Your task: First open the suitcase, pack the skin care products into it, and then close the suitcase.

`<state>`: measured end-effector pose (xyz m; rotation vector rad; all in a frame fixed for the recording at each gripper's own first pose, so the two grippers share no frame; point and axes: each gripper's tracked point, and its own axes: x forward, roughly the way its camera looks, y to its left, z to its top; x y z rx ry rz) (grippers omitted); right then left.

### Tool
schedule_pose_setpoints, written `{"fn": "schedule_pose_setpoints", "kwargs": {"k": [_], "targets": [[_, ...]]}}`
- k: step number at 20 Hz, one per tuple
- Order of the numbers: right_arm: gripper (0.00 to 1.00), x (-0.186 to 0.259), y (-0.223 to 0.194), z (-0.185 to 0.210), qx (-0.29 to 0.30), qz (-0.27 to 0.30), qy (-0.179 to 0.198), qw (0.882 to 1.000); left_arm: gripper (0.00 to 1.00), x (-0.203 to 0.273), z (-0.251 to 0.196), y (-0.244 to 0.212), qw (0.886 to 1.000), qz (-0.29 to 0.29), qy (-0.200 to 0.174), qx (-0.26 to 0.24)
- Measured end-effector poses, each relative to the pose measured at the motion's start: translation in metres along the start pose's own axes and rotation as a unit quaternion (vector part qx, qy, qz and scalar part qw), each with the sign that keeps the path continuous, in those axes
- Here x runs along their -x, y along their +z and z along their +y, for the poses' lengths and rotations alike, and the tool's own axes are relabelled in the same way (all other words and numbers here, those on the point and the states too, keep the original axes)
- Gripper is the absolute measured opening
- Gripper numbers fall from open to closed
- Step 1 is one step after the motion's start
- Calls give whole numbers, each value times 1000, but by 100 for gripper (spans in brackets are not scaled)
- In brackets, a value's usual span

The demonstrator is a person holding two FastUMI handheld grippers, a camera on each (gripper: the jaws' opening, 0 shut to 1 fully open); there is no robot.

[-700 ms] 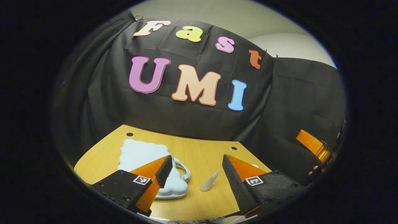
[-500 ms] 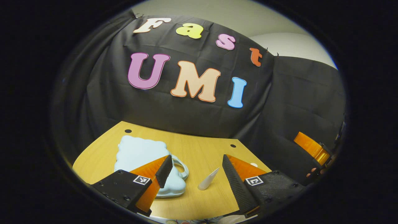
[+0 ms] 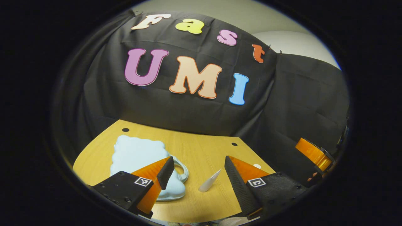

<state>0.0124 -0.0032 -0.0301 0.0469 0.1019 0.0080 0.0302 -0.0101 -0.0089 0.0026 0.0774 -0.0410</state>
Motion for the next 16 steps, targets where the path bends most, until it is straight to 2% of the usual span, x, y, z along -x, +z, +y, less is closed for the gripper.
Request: {"fn": "schedule_pose_setpoints", "kwargs": {"k": [4, 9, 12, 16], "targets": [[98, 0, -10, -4, -9, 18, -3, 1000, 95, -38, -1, 1, 999, 32, -21, -4], [98, 4, -19, -11, -4, 34, -14, 999, 95, -93, 8, -18, 993, 113, -40, -4], [98, 6, -23, -17, -2, 43, -24, 999, 95, -125, 15, -43, 983, 180, -45, 11], [98, 9, -24, -28, -16, 44, -40, 998, 94, -160, 30, -81, 961, 274, -26, 37]]}}
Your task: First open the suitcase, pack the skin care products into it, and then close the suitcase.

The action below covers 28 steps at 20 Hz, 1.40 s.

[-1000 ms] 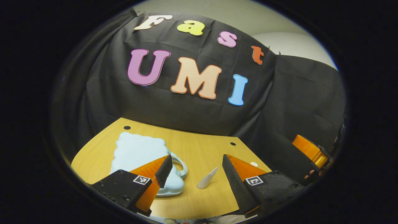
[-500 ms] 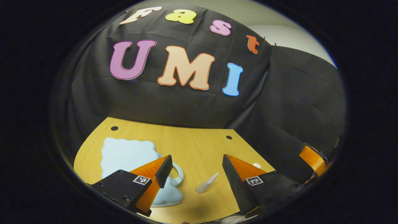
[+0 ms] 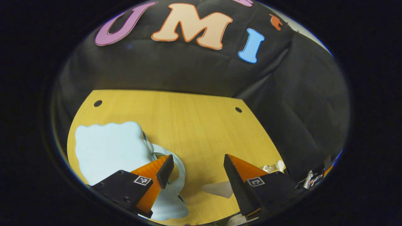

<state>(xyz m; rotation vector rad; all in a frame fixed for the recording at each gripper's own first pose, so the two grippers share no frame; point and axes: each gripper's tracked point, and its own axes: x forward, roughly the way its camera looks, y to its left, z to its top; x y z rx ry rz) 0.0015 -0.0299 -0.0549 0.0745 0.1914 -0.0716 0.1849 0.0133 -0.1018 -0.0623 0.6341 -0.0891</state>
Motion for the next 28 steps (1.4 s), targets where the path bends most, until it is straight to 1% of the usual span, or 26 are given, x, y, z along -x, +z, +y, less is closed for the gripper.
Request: {"fn": "schedule_pose_setpoints", "kwargs": {"k": [3, 4, 5, 7, 8, 11, 12, 14, 18, 19, 21, 22, 23, 24, 25, 28], "targets": [[98, -1, -2, -7, -9, 1, -9, 1000, 94, -28, 11, -15, 997, 69, 22, 7], [98, -2, -2, -9, -9, 1, -11, 1000, 89, -35, 13, -19, 996, 89, 27, 8], [98, -3, -2, -11, -8, 1, -13, 1000, 94, -43, 15, -24, 994, 106, 31, 9], [98, -4, -4, -13, -9, 3, -13, 1000, 92, -54, 23, -35, 989, 143, 41, 17], [98, -5, -4, -13, -9, 4, -14, 1000, 89, -59, 25, -40, 986, 159, 47, 20], [98, -5, -3, -18, -10, 5, -18, 1000, 77, -71, 31, -53, 977, 199, 64, 31], [98, -4, -2, -21, -11, 5, -20, 1000, 72, -71, 34, -56, 974, 210, 75, 26], [98, -3, -1, -26, -14, 3, -25, 1000, 67, -76, 39, -58, 969, 227, 91, 8], [98, 2, 2, -33, -19, -1, -31, 999, 67, -84, 51, -65, 955, 266, 125, -39], [98, 3, 2, -36, -19, -2, -33, 999, 66, -84, 53, -65, 952, 273, 131, -44], [98, 5, 3, -40, -20, -3, -35, 999, 61, -86, 59, -66, 947, 284, 140, -53], [98, 6, 2, -42, -22, -2, -36, 999, 54, -85, 62, -68, 944, 290, 145, -57], [98, 7, 2, -44, -24, 0, -37, 999, 50, -86, 65, -67, 943, 293, 149, -61], [98, 7, 2, -44, -26, 1, -37, 999, 41, -87, 67, -68, 941, 297, 152, -64], [98, 9, 2, -45, -27, 1, -37, 999, 37, -87, 66, -68, 939, 301, 153, -67], [98, 11, 1, -46, -27, 1, -39, 999, 36, -93, 67, -72, 935, 308, 159, -72]]}}
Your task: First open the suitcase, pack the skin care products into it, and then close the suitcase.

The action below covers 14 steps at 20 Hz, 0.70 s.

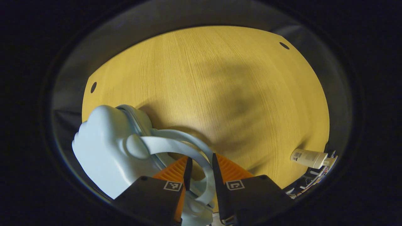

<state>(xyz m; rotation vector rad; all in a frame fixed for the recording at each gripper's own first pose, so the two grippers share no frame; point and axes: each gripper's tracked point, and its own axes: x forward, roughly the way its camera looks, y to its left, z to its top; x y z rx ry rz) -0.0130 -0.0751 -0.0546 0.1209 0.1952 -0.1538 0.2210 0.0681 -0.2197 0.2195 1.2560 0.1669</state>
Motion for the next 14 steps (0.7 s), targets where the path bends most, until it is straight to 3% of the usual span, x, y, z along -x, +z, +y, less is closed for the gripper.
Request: {"fn": "schedule_pose_setpoints", "kwargs": {"k": [2, 4, 7, 12, 14], "targets": [[98, 3, -1, 0, 2, 2, -1, 1000, 37, -6, -2, -3, 1000, 12, 1, -1], [98, 6, -1, -1, 5, 4, -3, 1000, 29, -10, -3, -4, 1000, 22, 8, 3], [98, 11, 0, -4, 6, 2, -8, 1000, 24, -13, -1, -7, 1000, 28, 2, 12], [98, 14, 3, -6, 9, 0, -9, 1000, 2, -14, -3, -13, 995, 27, -48, 84], [98, 14, 2, -3, 11, 1, -5, 1000, 0, -9, -6, -14, 992, 16, -71, 100]]}}
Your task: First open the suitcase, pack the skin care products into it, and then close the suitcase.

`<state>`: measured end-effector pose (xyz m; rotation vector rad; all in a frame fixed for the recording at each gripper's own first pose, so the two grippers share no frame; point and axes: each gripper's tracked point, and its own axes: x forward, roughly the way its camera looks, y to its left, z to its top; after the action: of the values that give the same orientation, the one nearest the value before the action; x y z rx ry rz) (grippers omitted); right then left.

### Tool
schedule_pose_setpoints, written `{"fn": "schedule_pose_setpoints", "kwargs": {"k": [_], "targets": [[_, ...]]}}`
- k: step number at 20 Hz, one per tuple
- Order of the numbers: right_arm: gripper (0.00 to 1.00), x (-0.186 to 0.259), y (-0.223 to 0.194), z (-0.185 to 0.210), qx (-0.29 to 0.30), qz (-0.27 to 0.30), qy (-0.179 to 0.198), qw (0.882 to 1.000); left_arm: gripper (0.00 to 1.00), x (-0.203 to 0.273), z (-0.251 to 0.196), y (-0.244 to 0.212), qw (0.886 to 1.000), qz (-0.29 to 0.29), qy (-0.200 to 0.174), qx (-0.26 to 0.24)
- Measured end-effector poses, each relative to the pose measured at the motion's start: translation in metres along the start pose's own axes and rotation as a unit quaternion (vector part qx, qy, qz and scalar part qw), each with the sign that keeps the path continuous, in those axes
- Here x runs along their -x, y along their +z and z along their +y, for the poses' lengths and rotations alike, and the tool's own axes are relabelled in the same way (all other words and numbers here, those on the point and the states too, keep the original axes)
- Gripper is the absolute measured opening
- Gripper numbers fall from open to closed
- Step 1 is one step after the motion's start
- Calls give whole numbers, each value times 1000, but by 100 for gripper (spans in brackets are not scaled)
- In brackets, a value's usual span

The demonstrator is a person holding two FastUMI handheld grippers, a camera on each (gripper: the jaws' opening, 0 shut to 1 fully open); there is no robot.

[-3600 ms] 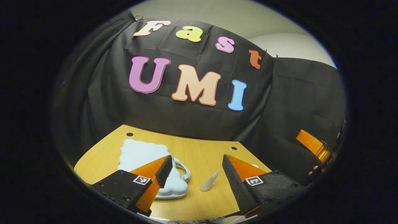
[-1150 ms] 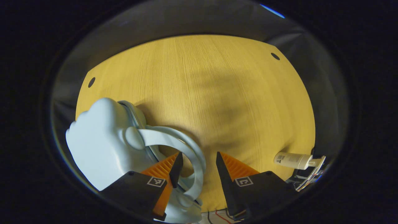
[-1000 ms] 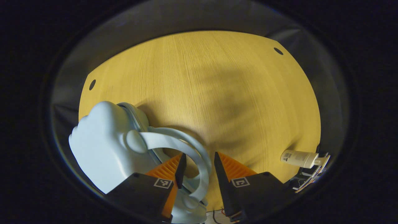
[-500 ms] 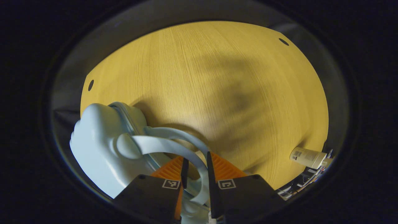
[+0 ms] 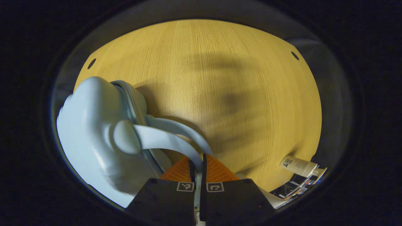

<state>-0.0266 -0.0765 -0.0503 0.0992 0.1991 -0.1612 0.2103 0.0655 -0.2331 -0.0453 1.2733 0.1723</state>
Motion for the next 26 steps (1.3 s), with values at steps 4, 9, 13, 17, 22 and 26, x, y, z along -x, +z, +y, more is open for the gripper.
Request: {"fn": "schedule_pose_setpoints", "kwargs": {"k": [4, 9, 13, 17, 22, 26], "targets": [[98, -1, -3, 12, 2, 7, 17, 1000, 0, 30, -7, -2, 999, -26, -28, 2], [98, -2, -6, 30, 4, 11, 42, 999, 0, 75, -12, -10, 997, -46, -61, -5], [98, -2, -7, 39, 2, 12, 55, 998, 0, 124, -13, -16, 993, -78, -83, -17], [98, -1, -9, 53, 10, 16, 71, 997, 0, 176, 6, -27, 990, -94, -107, -12], [98, -3, -10, 79, 10, 14, 96, 995, 0, 237, 48, -35, 986, -133, -103, -6], [98, -5, -9, 103, 11, 9, 114, 993, 0, 275, 100, -44, 982, -168, -81, 11]]}}
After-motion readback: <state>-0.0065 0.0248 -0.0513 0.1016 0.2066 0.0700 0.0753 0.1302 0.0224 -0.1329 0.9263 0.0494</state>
